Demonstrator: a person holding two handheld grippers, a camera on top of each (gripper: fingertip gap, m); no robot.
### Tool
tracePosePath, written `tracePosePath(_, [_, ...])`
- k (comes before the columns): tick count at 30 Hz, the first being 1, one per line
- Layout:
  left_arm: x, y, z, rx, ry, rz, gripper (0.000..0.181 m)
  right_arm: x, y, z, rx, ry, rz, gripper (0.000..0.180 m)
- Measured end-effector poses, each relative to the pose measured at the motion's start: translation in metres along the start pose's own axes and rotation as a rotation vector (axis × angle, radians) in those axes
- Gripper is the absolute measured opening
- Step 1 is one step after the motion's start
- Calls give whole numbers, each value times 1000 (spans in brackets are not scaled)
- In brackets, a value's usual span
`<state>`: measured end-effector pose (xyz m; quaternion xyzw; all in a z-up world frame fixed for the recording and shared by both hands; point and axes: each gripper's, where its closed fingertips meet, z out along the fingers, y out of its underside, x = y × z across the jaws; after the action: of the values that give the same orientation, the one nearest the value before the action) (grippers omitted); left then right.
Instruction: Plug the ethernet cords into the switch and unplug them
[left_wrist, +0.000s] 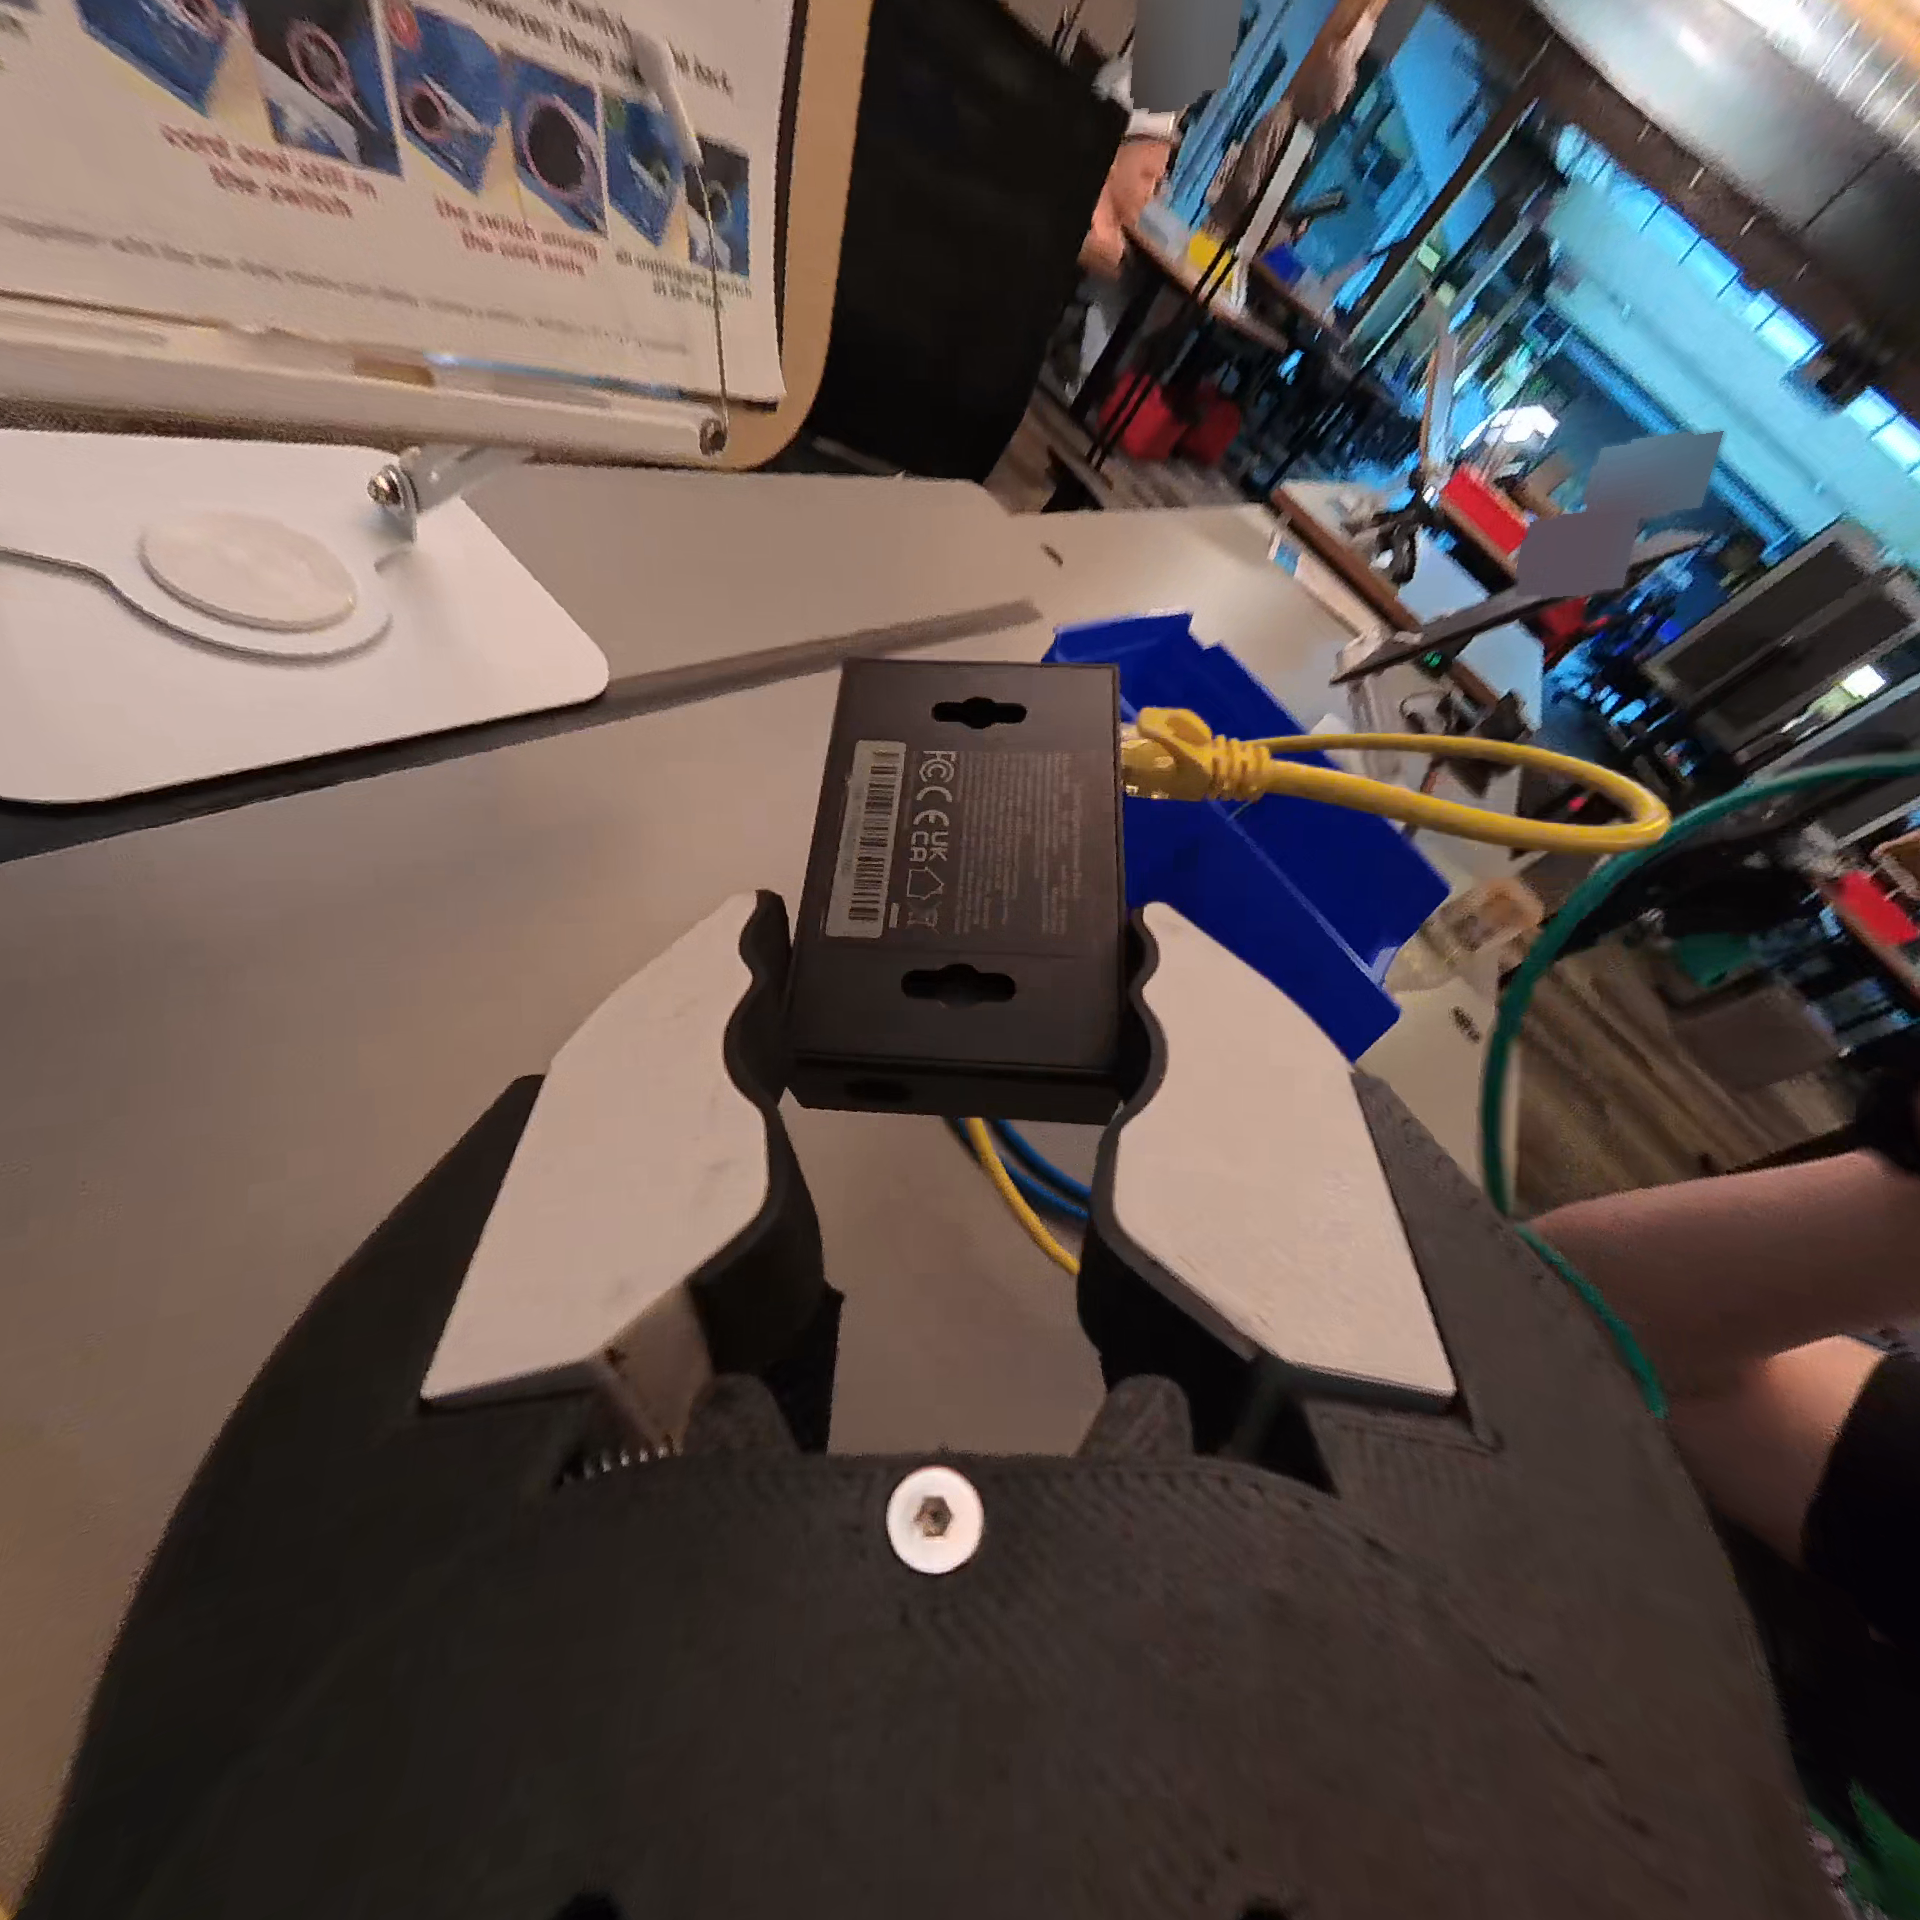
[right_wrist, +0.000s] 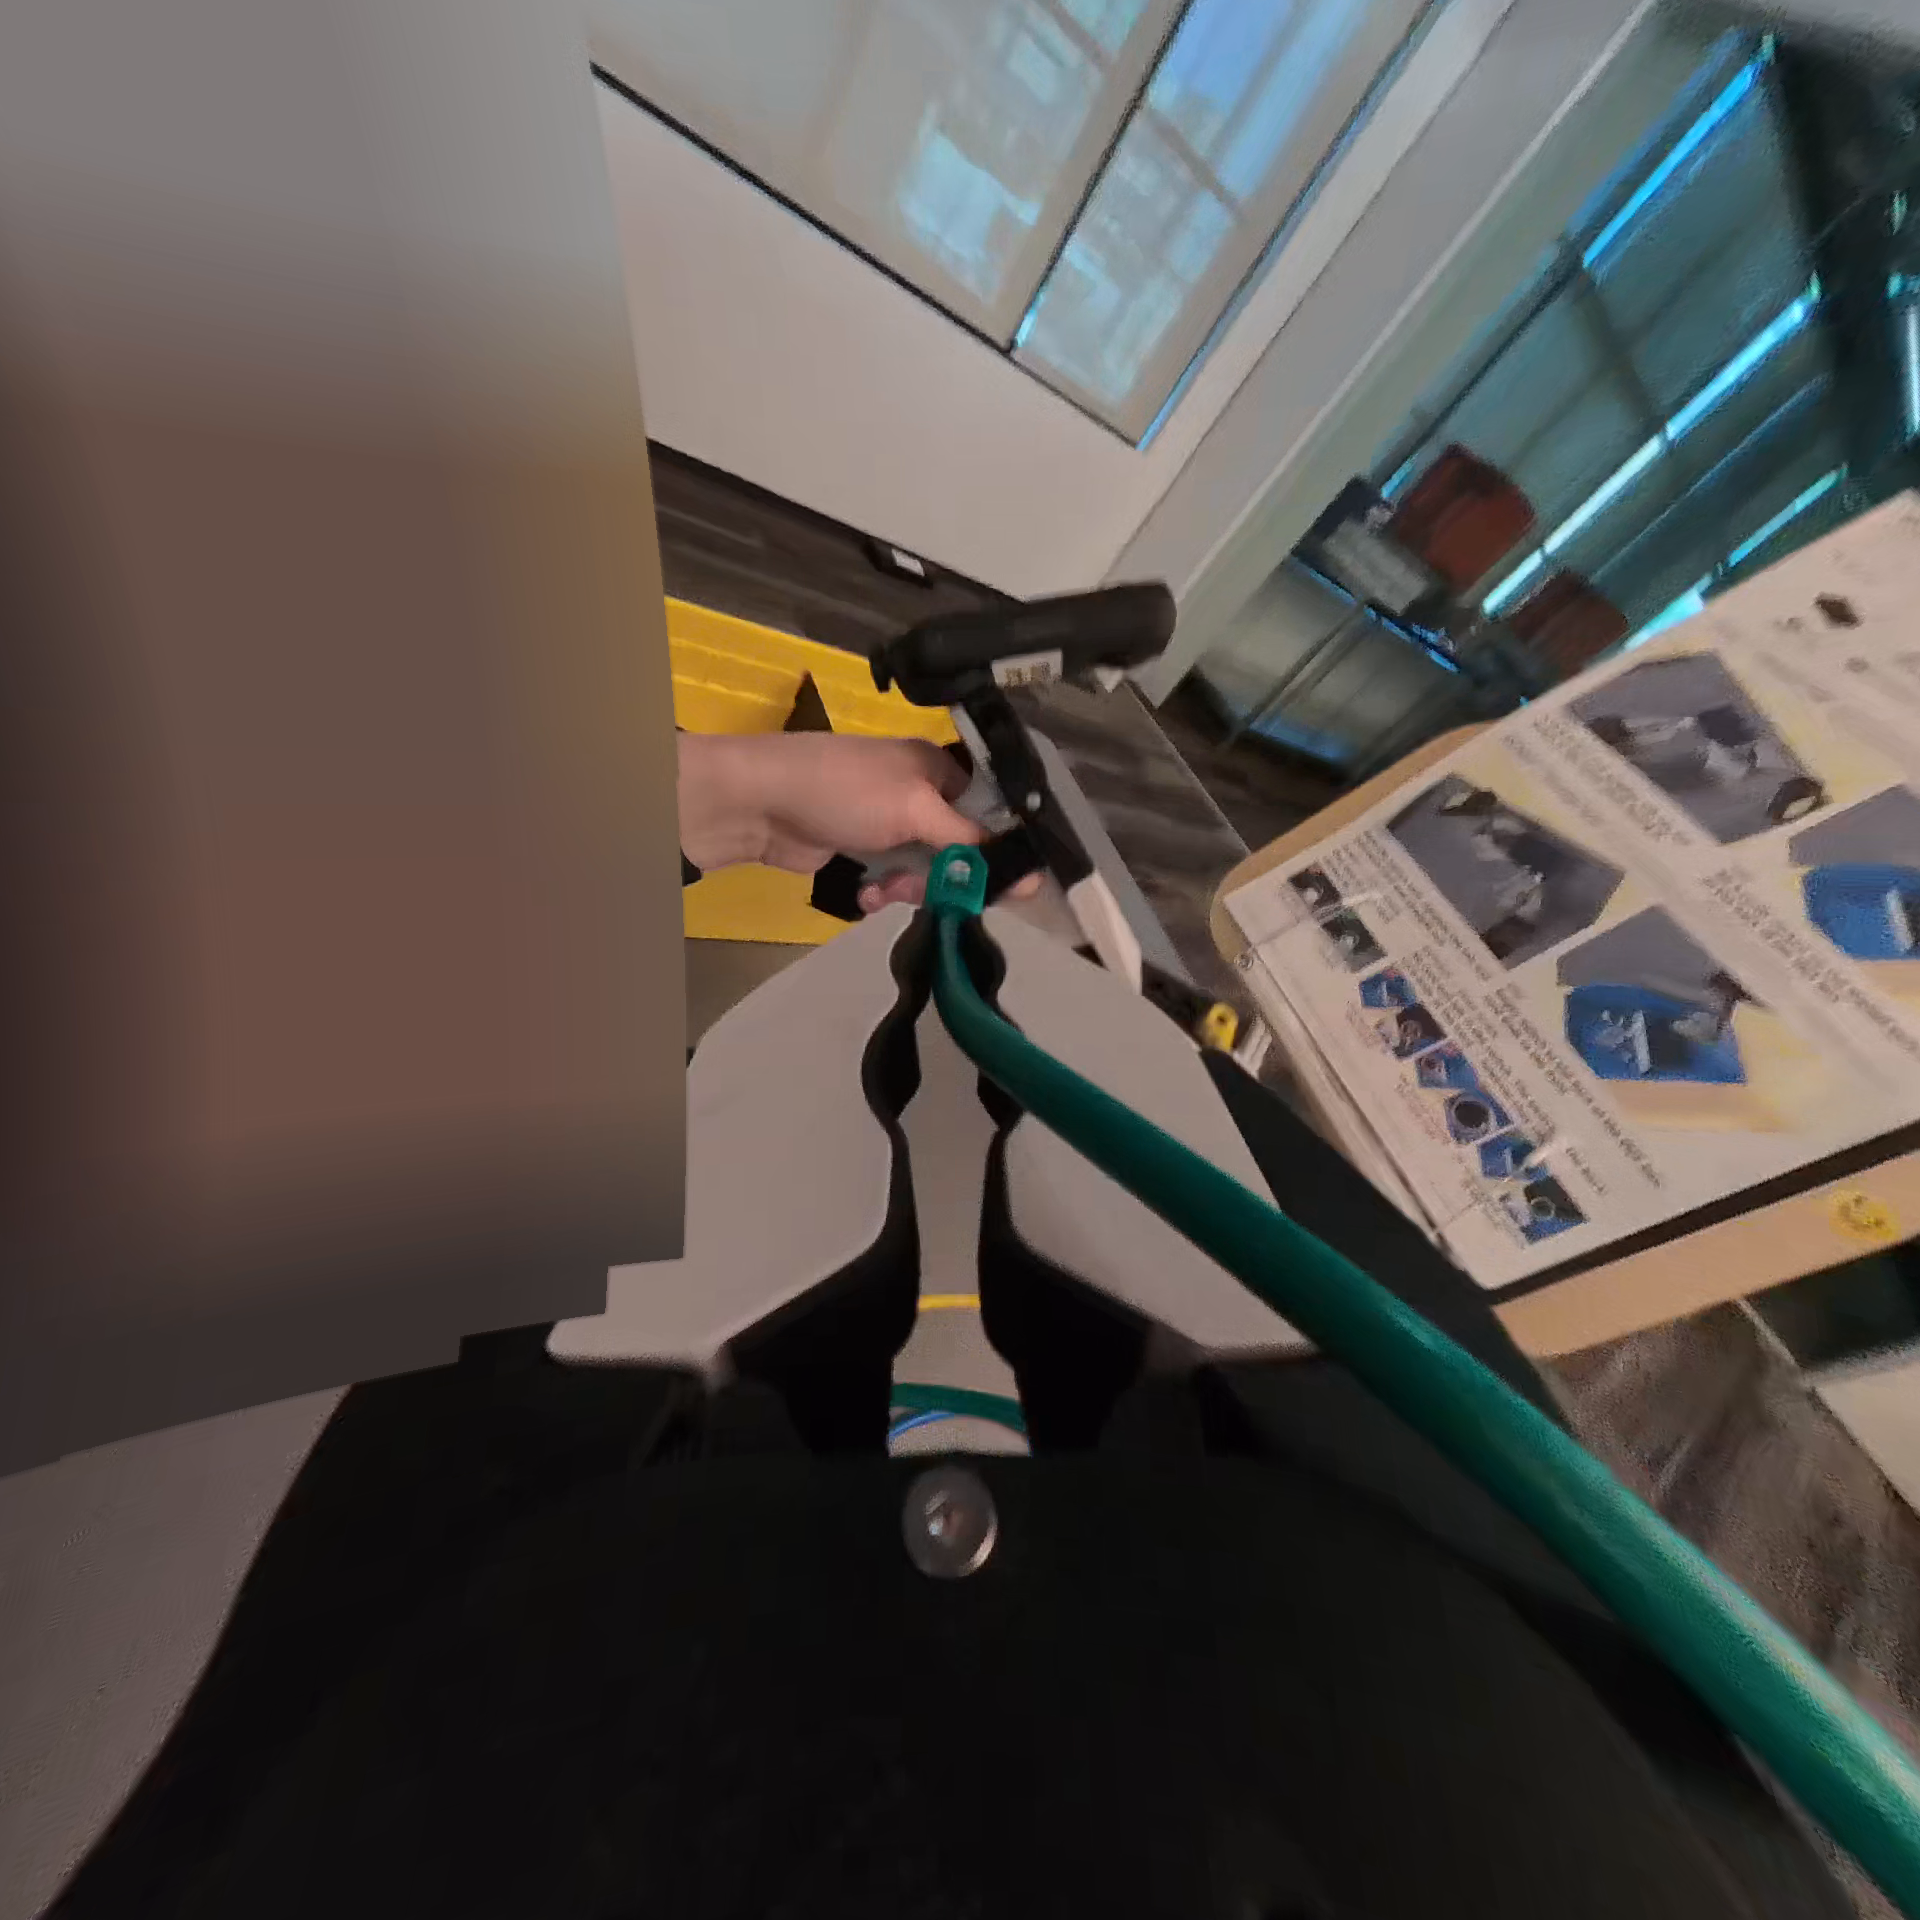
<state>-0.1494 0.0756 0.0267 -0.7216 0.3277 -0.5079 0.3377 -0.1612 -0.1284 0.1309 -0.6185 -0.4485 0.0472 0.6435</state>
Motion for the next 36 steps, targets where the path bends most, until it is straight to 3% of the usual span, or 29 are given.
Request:
tracePosePath(1, [0,-4,-4,26,19,-23,60,2,5,10,-11,34,17,6])
tracePosePath(7, [18,-22,-17,134,152,-116,60,42,50,61,50,364,-30,6])
tracePosePath(14, [57,-28,-3,197,204,1,60,69,64,56,112,490,-64,6])
tracePosePath(18, [78,-29,0,213,256,5,60,82,62,43,191,501,11,6])
tracePosePath(21, [89,-29,0,226,289,-1,59,77,49,37,291,485,-53,6])
tracePosePath(26, [103,-33,-3,254,277,79,59,77,44,35,216,501,-126,6])
tracePosePath(33, [108,-41,-11,324,145,298,60,77,41,32,119,409,-52,6])
tracePosePath(36, [117,-43,-14,359,117,399,60,77,34,24,155,369,-13,9])
